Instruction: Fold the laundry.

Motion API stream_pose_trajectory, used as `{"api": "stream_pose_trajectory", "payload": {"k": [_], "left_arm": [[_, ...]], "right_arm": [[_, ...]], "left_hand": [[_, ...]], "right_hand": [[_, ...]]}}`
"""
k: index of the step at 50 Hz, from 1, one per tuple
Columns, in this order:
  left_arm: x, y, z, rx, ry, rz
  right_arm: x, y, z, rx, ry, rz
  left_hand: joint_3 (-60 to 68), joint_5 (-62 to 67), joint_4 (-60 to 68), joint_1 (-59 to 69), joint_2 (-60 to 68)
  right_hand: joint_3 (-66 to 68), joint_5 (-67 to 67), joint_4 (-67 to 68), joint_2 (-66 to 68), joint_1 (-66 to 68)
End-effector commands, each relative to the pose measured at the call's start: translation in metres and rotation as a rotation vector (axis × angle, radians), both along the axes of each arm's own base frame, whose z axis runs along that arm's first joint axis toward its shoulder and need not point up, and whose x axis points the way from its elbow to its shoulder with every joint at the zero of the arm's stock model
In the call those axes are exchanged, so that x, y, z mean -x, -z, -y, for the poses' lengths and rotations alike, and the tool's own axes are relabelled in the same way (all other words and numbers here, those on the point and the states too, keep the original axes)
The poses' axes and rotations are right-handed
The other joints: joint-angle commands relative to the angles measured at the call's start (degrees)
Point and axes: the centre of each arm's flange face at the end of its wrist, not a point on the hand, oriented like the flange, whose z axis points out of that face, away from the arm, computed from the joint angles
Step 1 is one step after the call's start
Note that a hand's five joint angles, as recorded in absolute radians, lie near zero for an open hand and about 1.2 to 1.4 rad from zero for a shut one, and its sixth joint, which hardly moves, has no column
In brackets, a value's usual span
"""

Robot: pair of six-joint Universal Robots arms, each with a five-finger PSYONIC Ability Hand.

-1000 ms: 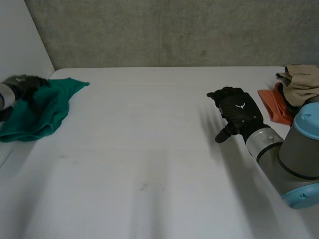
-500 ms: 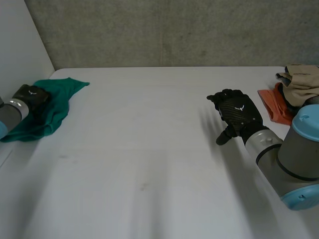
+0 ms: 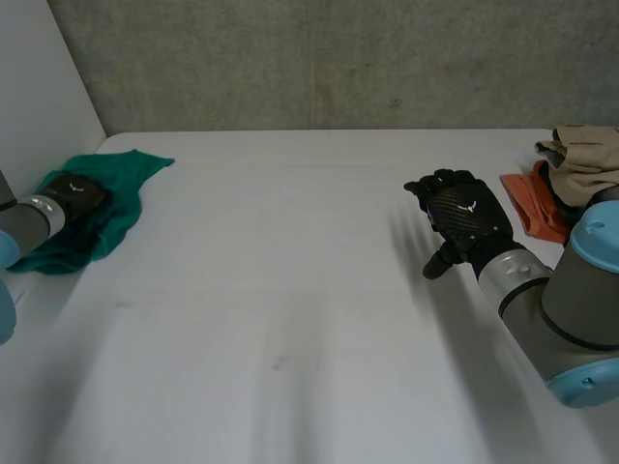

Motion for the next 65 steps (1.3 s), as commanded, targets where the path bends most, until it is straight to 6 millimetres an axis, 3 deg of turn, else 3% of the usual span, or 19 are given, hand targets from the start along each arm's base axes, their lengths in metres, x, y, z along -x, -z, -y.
{"api": "stream_pose_trajectory", "payload": {"k": [1,14,18,21,26,30,31,34,35,37,38,41,42,46,50,55,60,64,65], "left_arm": [[-0.004,-0.005,0.002,0.028,-0.04,-0.007],[0.004,-0.003,0.005,0.063,0.002,-0.013],[0.008,0.0,0.008,0.096,0.024,0.021],[0.009,0.001,0.011,0.124,0.035,0.062],[0.016,-0.01,0.015,0.192,0.006,0.097],[0.034,-0.062,0.007,0.28,-0.027,0.069],[0.046,-0.088,0.0,0.318,-0.025,0.03],[0.065,-0.129,-0.015,0.383,-0.003,-0.047],[0.078,-0.158,-0.029,0.436,0.02,-0.098],[0.091,-0.187,-0.044,0.49,0.043,-0.152],[0.104,-0.214,-0.06,0.545,0.073,-0.206],[0.121,-0.25,-0.088,0.614,0.12,-0.292],[0.131,-0.269,-0.106,0.652,0.154,-0.346],[0.155,-0.31,-0.15,0.728,0.235,-0.472],[0.171,-0.332,-0.183,0.754,0.286,-0.552],[0.182,-0.341,-0.2,0.761,0.309,-0.595],[0.192,-0.334,-0.207,0.73,0.325,-0.607],[0.219,-0.29,-0.203,0.585,0.38,-0.587],[0.233,-0.264,-0.204,0.505,0.403,-0.575]], "right_arm": [[-0.001,-0.001,-0.001,0.003,-0.003,-0.001],[-0.002,0.001,-0.002,0.0,-0.006,-0.005],[-0.002,0.001,-0.002,0.001,-0.006,-0.006],[-0.001,0.001,-0.002,0.001,-0.005,-0.006],[0.0,0.0,0.0,0.004,0.0,-0.005],[0.003,-0.004,0.004,0.015,0.011,-0.001],[0.004,-0.006,0.007,0.022,0.017,0.002],[0.007,-0.01,0.011,0.03,0.027,0.01],[0.009,-0.012,0.014,0.034,0.036,0.014],[0.011,-0.015,0.016,0.038,0.044,0.02],[0.014,-0.019,0.02,0.046,0.055,0.027],[0.019,-0.025,0.026,0.055,0.073,0.045],[0.023,-0.03,0.03,0.058,0.087,0.061],[0.033,-0.041,0.038,0.063,0.116,0.097],[0.041,-0.048,0.045,0.065,0.142,0.123],[0.048,-0.054,0.051,0.063,0.165,0.132],[0.054,-0.059,0.056,0.062,0.185,0.133],[0.059,-0.062,0.06,0.06,0.202,0.138],[0.06,-0.063,0.061,0.055,0.207,0.143]], "left_hand": [[-4.57,-4.16,-4.24,-5.12,-4.42],[-0.2,0.21,0.12,-0.76,-0.06],[19.26,19.67,19.58,18.7,19.41],[63.91,64.32,64.24,63.36,64.06],[64.04,64.45,64.37,63.49,64.19],[64.04,64.45,64.37,63.49,64.19],[64.04,64.45,64.37,63.49,64.19],[64.04,64.45,64.37,63.49,64.19],[64.04,64.45,64.37,63.49,64.19],[64.04,64.45,64.37,63.49,64.19],[64.04,64.45,64.37,63.49,64.19],[64.04,64.45,64.37,63.49,64.19],[64.04,64.45,64.37,63.49,64.19],[64.04,64.45,64.37,63.49,64.19],[64.04,64.45,64.37,63.49,64.19],[64.04,64.45,64.37,63.49,64.19],[64.04,64.45,64.37,63.49,64.19],[64.04,64.45,64.37,63.49,64.19],[64.04,64.45,64.37,63.49,64.19]], "right_hand": [[-1.92,-2.81,-2.08,-2.46,-2.99],[-1.92,-2.81,-2.08,-2.46,-2.99],[-1.92,-2.81,-2.08,-2.46,-2.99],[-1.92,-2.81,-2.08,-2.46,-2.99],[-1.92,-2.81,-2.08,-2.46,-2.99],[-1.92,-2.81,-2.08,-2.46,-2.99],[-1.92,-2.81,-2.08,-2.46,-2.99],[-1.92,-2.81,-2.08,-2.46,-2.99],[-1.92,-2.81,-2.08,-2.46,-2.99],[-1.92,-2.81,-2.08,-2.46,-2.99],[-1.92,-2.81,-2.08,-2.46,-2.99],[-1.92,-2.81,-2.08,-2.46,-2.99],[-1.92,-2.81,-2.08,-2.46,-2.99],[-1.92,-2.81,-2.08,-2.46,-2.99],[-1.92,-2.81,-2.08,-2.46,-2.99],[-1.92,-2.81,-2.08,-2.46,-2.99],[-1.92,-2.81,-2.08,-2.46,-2.99],[-1.92,-2.81,-2.08,-2.46,-2.99],[-1.92,-2.81,-2.08,-2.46,-2.99]]}}
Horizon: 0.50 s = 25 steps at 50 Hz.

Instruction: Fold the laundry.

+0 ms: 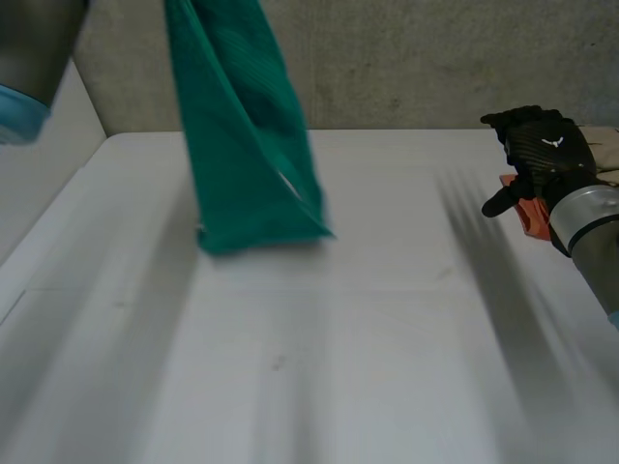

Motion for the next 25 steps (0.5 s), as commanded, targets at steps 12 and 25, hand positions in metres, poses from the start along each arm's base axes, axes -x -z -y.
{"api": "stream_pose_trajectory", "payload": {"k": [12,25], "left_arm": [[0.126,0.246,-0.013,-0.487,0.206,0.268],[0.058,0.156,-0.031,-0.547,0.06,0.192]], "right_arm": [[0.015,-0.002,0.012,-0.033,0.103,0.008],[-0.007,-0.012,-0.014,-0.095,0.032,-0.024]], "left_hand": [[-32.17,-30.14,-32.7,-31.87,-32.61],[-58.1,-56.07,-58.63,-57.81,-58.54]], "right_hand": [[-1.92,-2.81,-2.1,-2.46,-2.99],[-1.92,-2.81,-2.1,-2.46,-2.99]]}}
